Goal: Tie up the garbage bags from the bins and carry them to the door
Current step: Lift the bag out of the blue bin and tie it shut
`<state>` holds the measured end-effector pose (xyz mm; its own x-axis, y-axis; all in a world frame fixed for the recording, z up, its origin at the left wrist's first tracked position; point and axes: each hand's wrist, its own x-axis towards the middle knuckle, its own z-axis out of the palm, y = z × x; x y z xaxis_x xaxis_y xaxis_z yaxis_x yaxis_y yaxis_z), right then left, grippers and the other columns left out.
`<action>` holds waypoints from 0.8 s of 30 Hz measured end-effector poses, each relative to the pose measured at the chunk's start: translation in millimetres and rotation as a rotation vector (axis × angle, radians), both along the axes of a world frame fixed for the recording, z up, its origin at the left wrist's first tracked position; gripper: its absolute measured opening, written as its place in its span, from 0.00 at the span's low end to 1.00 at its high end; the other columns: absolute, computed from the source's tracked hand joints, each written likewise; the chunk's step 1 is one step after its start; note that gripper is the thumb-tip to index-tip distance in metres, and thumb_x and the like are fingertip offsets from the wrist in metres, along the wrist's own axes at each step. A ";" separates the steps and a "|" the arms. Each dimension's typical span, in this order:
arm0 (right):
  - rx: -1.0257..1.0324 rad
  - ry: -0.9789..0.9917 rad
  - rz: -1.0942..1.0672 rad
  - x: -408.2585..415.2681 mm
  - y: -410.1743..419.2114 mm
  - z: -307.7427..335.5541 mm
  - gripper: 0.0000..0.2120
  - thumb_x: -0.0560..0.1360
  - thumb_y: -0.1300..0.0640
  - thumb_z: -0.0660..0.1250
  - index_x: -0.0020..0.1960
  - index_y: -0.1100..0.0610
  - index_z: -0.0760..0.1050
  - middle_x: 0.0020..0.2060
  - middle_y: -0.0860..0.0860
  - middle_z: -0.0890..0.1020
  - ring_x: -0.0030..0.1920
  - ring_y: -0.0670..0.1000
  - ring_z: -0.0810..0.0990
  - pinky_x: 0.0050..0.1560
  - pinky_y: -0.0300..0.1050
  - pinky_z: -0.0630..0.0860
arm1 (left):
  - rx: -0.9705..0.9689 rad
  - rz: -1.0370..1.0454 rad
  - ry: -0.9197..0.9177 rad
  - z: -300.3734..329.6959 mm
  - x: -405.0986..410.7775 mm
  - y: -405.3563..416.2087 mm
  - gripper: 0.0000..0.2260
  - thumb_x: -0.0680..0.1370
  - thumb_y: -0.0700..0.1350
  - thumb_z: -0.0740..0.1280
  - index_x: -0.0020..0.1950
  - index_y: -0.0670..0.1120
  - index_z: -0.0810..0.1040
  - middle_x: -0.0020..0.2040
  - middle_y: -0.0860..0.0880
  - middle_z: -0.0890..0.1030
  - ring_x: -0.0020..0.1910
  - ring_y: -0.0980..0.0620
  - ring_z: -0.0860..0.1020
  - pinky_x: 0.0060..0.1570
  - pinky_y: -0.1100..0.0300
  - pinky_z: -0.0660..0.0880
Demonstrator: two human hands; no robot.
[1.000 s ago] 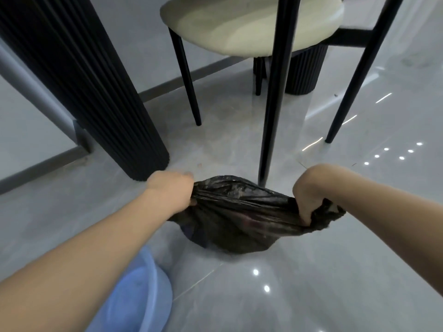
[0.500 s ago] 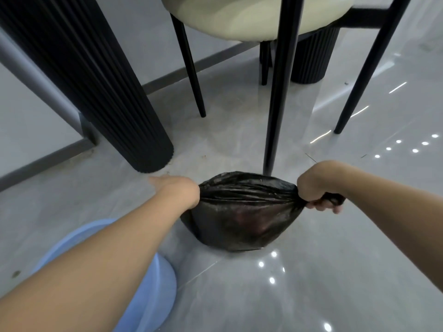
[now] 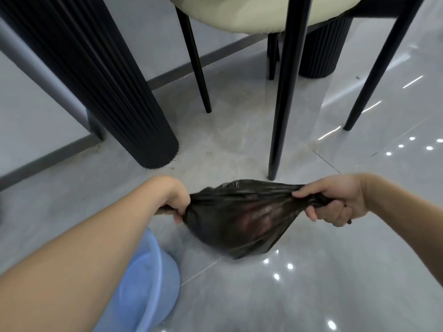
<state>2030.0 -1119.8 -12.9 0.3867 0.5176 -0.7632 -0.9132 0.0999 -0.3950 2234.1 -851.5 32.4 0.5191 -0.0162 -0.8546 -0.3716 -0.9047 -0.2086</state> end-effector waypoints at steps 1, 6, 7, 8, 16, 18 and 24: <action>0.119 -0.042 -0.139 -2.0 2.0 -5.3 0.23 0.75 0.44 0.61 0.37 0.61 0.80 0.18 0.49 0.69 0.16 0.43 0.58 0.17 0.33 0.59 | -0.170 0.059 -0.127 -6.2 1.7 1.7 0.09 0.79 0.39 0.60 0.49 0.41 0.81 0.37 0.44 0.72 0.33 0.49 0.71 0.33 0.60 0.70; 0.434 -0.218 -0.857 8.7 32.3 -21.5 0.20 0.77 0.48 0.57 0.39 0.57 0.82 0.36 0.51 0.85 0.19 0.41 0.52 0.16 0.32 0.57 | -0.460 -0.020 -0.646 -31.6 -21.3 6.6 0.05 0.72 0.40 0.60 0.37 0.46 0.69 0.45 0.43 0.81 0.44 0.42 0.78 0.38 0.56 0.71; 0.492 -0.240 -0.990 12.8 38.8 -22.4 0.20 0.77 0.48 0.56 0.42 0.56 0.83 0.41 0.52 0.86 0.19 0.41 0.53 0.17 0.32 0.58 | -0.457 -0.144 -0.689 -38.3 -30.7 9.1 0.04 0.73 0.40 0.60 0.38 0.47 0.69 0.46 0.44 0.81 0.44 0.42 0.79 0.36 0.57 0.68; 0.535 -0.266 -1.104 16.4 45.0 -22.3 0.21 0.78 0.47 0.55 0.44 0.55 0.83 0.45 0.52 0.87 0.20 0.41 0.55 0.18 0.32 0.59 | -0.444 -0.290 -0.725 -44.0 -40.7 11.6 0.03 0.73 0.40 0.61 0.41 0.47 0.71 0.46 0.45 0.82 0.44 0.42 0.80 0.35 0.57 0.66; 0.615 -0.339 -1.345 44.6 98.0 -14.2 0.25 0.77 0.38 0.58 0.45 0.58 0.81 0.60 0.55 0.81 0.61 0.56 0.80 0.19 0.33 0.57 | -0.464 -0.699 -0.721 -52.4 -98.7 14.4 0.11 0.49 0.42 0.75 0.25 0.47 0.74 0.20 0.50 0.75 0.18 0.51 0.74 0.22 0.68 0.59; 0.618 -0.372 -1.335 48.3 101.5 -15.0 0.21 0.78 0.42 0.60 0.43 0.57 0.81 0.63 0.56 0.80 0.63 0.56 0.78 0.20 0.34 0.58 | -0.450 -0.778 -0.755 -53.1 -105.8 13.8 0.08 0.50 0.41 0.71 0.24 0.47 0.74 0.20 0.50 0.73 0.17 0.51 0.72 0.25 0.66 0.55; 0.663 -0.413 -1.548 61.4 90.2 -10.8 0.16 0.81 0.47 0.56 0.59 0.52 0.78 0.66 0.62 0.75 0.65 0.59 0.77 0.23 0.34 0.62 | -0.211 -0.971 -0.661 -76.4 -107.9 23.3 0.10 0.75 0.36 0.55 0.51 0.40 0.74 0.47 0.41 0.79 0.46 0.45 0.76 0.45 0.54 0.66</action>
